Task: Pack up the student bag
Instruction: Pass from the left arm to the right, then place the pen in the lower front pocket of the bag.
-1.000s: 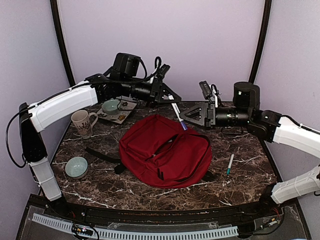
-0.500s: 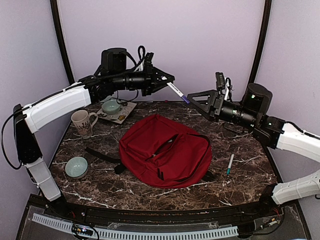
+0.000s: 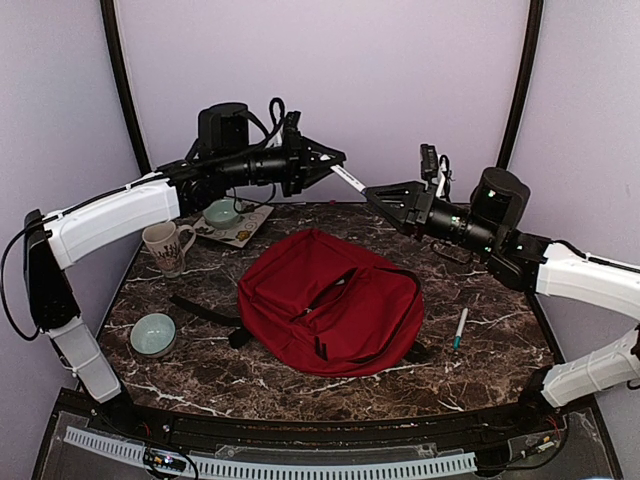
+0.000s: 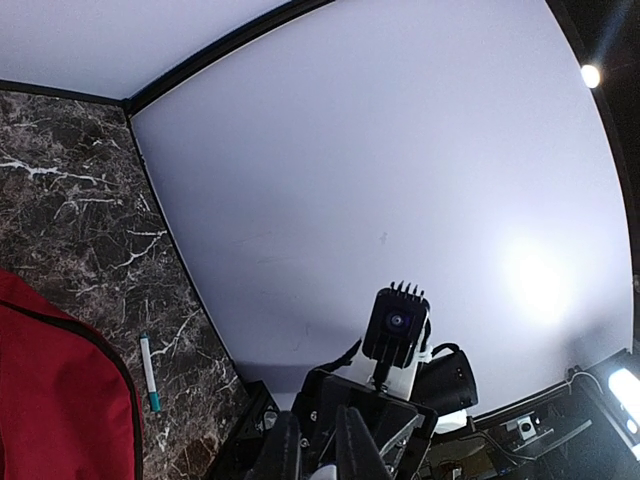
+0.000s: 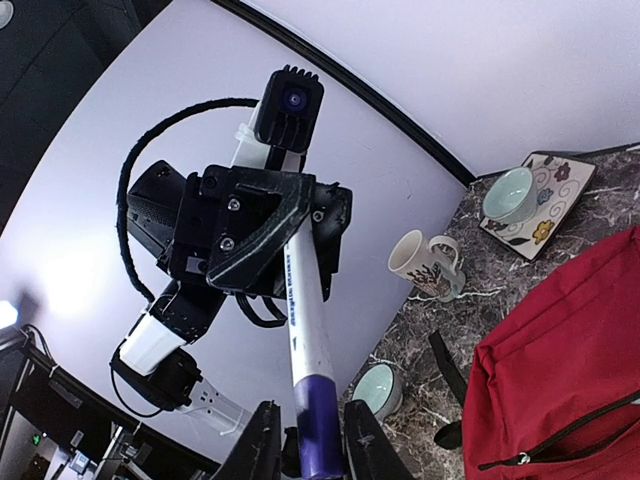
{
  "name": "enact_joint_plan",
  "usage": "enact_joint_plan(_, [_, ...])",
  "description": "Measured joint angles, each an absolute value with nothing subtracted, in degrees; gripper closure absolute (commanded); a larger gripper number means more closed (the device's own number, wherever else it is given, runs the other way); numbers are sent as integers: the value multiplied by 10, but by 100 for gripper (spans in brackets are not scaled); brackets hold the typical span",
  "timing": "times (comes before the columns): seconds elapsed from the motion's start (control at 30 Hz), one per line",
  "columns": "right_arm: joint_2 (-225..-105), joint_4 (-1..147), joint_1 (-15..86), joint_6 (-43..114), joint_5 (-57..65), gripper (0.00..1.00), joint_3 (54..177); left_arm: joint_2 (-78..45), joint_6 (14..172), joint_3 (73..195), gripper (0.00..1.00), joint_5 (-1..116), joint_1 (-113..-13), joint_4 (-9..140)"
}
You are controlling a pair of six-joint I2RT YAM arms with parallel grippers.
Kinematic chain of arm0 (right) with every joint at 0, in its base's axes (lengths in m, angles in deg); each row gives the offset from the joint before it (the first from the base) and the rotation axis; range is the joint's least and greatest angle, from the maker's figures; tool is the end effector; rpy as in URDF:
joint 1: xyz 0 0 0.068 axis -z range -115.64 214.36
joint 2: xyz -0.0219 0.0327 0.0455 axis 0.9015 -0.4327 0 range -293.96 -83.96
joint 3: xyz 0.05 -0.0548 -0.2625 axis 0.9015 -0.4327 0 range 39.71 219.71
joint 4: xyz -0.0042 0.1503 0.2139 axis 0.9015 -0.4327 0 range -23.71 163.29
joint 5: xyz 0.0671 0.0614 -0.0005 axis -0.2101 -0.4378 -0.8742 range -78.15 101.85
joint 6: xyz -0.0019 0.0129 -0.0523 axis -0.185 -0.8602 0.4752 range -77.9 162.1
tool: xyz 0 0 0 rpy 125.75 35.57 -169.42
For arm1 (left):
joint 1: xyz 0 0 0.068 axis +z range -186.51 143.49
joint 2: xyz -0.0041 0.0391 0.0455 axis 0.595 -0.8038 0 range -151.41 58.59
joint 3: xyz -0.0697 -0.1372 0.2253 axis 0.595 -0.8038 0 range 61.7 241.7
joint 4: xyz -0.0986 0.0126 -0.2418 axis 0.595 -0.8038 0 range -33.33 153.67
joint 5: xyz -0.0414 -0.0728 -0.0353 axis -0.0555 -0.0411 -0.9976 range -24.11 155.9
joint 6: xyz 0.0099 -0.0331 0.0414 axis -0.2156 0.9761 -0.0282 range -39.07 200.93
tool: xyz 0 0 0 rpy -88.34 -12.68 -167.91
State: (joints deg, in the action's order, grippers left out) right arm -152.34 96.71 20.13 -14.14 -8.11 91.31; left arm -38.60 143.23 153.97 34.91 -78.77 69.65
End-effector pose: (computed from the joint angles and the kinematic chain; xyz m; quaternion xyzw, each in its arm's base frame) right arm 0.1932 0.2050 0.3580 -0.0602 0.6649 0.6391 0.3818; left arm 0.2886 -0.2871 0.4162 0.0703 0.6979 -0.6585 0.2727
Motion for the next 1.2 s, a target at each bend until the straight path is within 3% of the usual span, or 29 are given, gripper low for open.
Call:
enact_joint_plan(0.3, [-1528, 986, 202, -148, -89, 100, 913, -373, 1446, 1522, 100, 353, -788, 718])
enact_joint_plan(0.4, [-1528, 986, 202, -148, -89, 100, 913, -369, 1448, 1514, 99, 354, -788, 726])
enact_joint_plan(0.43, [-1528, 986, 202, -148, -89, 100, 913, -369, 1449, 1512, 93, 354, -788, 728])
enact_joint_plan(0.57, [-1528, 986, 202, -147, -90, 100, 913, -363, 1442, 1505, 45, 355, -788, 731])
enact_joint_plan(0.63, [-1526, 986, 201, -147, -90, 100, 913, -359, 1436, 1498, 31, 356, -788, 730])
enact_joint_plan(0.77, [-1515, 967, 201, -139, -88, 100, 913, -337, 1414, 1468, 20, 369, -787, 718])
enact_joint_plan(0.87, [-1500, 936, 201, -124, -82, 100, 913, -311, 1399, 1440, 3, 381, -783, 696])
enact_joint_plan(1.2, [-1433, 757, 201, -50, -48, 100, 911, -235, 1311, 1411, 1, 444, -745, 588])
